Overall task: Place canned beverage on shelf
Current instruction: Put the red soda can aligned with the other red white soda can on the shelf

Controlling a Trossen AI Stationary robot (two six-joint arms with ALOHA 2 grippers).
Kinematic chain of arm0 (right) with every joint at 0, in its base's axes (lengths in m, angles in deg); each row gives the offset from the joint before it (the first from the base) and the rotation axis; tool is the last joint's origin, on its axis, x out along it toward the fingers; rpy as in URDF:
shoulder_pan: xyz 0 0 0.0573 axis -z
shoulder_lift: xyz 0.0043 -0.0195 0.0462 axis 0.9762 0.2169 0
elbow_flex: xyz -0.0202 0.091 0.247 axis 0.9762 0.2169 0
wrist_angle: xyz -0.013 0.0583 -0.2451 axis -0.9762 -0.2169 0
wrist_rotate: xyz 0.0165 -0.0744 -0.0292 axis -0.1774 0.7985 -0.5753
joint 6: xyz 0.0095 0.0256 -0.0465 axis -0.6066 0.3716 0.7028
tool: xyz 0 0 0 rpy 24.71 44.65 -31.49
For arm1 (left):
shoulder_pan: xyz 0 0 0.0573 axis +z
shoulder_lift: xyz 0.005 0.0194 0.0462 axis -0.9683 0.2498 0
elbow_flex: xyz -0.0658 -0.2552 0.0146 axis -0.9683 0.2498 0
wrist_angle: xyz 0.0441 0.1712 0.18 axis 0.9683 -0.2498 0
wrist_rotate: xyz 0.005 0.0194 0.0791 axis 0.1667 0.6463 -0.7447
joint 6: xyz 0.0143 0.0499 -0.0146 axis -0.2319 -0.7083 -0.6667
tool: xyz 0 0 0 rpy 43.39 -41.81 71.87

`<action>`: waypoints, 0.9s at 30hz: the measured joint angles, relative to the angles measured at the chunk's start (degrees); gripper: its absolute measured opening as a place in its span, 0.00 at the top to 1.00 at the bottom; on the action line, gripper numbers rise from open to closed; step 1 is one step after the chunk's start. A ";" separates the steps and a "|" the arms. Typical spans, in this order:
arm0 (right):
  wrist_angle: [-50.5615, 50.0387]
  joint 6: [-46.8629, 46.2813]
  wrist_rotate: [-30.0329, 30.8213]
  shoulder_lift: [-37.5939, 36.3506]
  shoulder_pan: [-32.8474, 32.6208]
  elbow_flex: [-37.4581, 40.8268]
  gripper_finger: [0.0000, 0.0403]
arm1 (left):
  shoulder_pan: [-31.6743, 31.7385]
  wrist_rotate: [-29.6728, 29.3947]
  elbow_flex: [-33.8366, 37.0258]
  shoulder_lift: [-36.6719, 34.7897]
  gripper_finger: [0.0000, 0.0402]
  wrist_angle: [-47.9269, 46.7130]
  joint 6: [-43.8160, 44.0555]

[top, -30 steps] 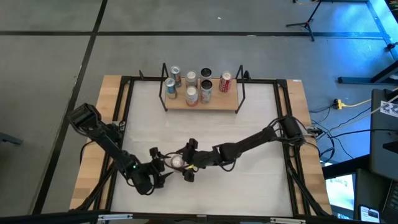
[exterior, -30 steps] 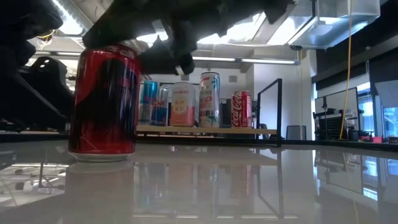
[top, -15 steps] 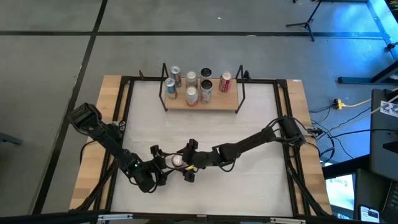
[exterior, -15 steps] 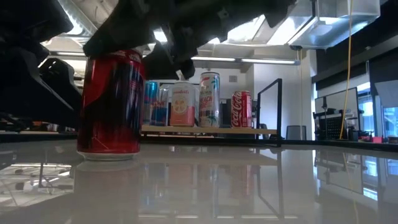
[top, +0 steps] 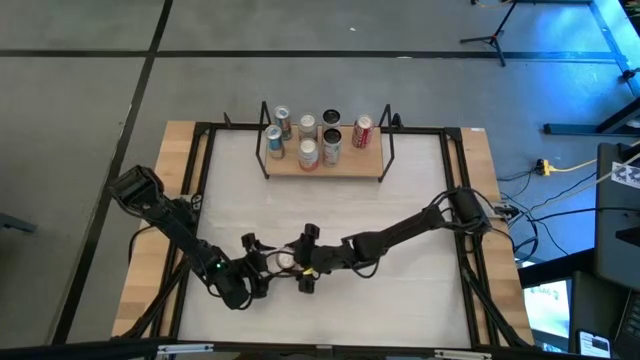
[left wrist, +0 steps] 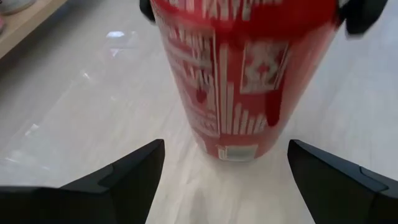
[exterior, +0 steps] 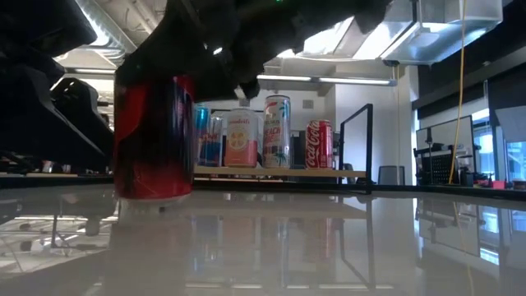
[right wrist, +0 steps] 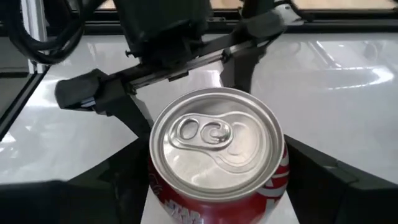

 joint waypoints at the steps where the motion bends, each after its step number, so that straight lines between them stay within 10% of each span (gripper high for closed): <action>1: -0.67 0.59 0.24 -0.73 0.00 0.00 0.29 | 0.00 0.02 0.00 0.00 0.18 0.00 0.00; 27: -28.03 -2.91 22.91 -34.60 0.70 12.89 0.29 | -1.57 0.06 0.02 0.00 0.18 0.50 0.19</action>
